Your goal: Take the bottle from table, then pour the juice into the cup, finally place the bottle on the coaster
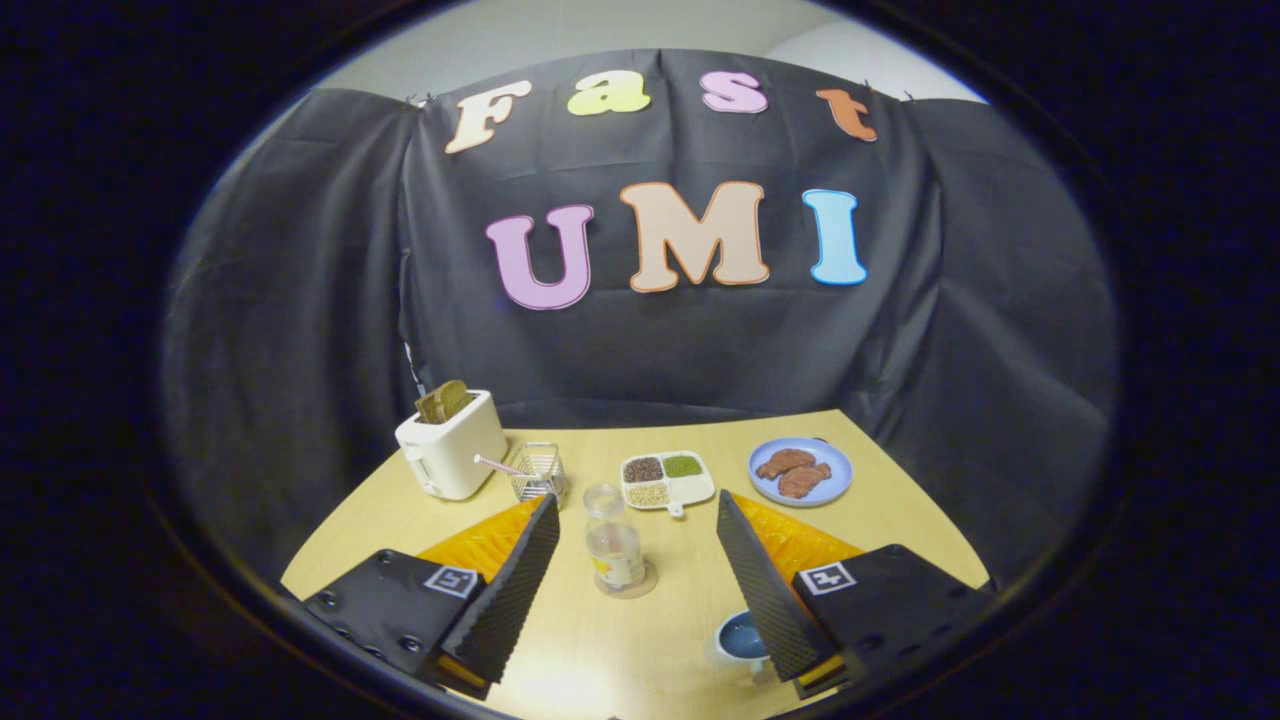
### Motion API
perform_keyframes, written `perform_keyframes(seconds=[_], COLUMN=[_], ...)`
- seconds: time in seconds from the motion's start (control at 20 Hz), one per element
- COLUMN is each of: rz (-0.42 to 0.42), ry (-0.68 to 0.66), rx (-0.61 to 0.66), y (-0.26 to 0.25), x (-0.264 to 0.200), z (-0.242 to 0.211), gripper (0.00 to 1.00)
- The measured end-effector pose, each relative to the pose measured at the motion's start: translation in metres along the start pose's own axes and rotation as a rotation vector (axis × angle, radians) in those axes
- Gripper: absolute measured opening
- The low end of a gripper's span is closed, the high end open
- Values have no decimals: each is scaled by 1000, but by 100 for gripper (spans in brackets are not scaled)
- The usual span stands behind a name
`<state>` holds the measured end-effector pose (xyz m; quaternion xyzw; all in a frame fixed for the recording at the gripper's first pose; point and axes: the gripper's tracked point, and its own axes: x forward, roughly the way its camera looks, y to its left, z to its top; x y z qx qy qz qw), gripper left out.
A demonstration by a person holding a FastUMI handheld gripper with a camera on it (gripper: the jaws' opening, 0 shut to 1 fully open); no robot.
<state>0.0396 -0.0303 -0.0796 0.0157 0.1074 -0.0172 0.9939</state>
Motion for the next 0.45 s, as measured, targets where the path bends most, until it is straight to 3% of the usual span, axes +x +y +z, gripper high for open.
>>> perform_keyframes(seconds=[0.45], rz=[40], ry=[-33], rx=[-38], y=[-21], x=[-27], z=[6], gripper=[100])
